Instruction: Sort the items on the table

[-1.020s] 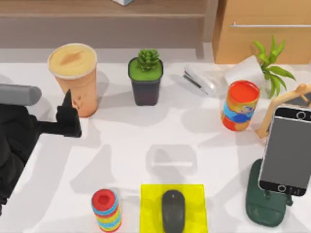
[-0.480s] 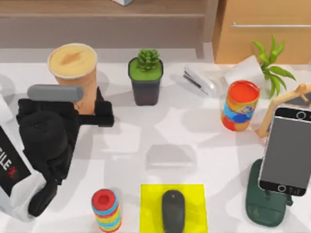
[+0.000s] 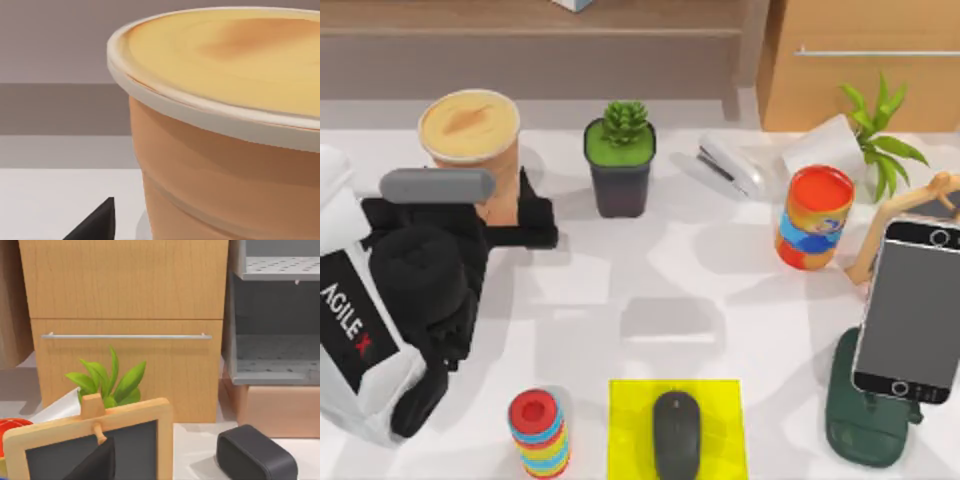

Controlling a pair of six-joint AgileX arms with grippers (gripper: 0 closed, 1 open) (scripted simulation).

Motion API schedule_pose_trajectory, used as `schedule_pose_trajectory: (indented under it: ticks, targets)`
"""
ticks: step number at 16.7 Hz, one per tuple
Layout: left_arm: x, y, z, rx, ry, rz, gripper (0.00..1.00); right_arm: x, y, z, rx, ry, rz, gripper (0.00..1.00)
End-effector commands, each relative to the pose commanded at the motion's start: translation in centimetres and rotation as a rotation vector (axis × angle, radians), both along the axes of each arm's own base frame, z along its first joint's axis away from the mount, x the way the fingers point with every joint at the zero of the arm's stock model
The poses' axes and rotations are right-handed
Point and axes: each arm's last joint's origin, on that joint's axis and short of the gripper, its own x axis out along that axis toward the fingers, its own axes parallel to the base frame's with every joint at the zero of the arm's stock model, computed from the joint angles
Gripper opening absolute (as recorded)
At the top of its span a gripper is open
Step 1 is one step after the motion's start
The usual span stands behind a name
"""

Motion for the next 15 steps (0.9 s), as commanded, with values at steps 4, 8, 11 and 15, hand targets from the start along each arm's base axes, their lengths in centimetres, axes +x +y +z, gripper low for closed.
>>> schedule_pose_trajectory:
  ticks: [4, 8, 11, 15]
  targets:
    - [1.4, -0.1, -0.1, -0.001, -0.003, 0.000, 1.00, 0.0, 0.0, 0.0, 0.000, 0.000, 0.000, 1.00]
    - [3.0, -0.2, -0.3, -0.001, -0.003, 0.000, 1.00, 0.0, 0.0, 0.0, 0.000, 0.000, 0.000, 1.00]
    - [3.0, -0.2, -0.3, -0.001, -0.003, 0.000, 1.00, 0.0, 0.0, 0.0, 0.000, 0.000, 0.000, 1.00]
    - [3.0, -0.2, -0.3, -0.001, -0.003, 0.000, 0.70, 0.0, 0.0, 0.0, 0.000, 0.000, 0.000, 1.00]
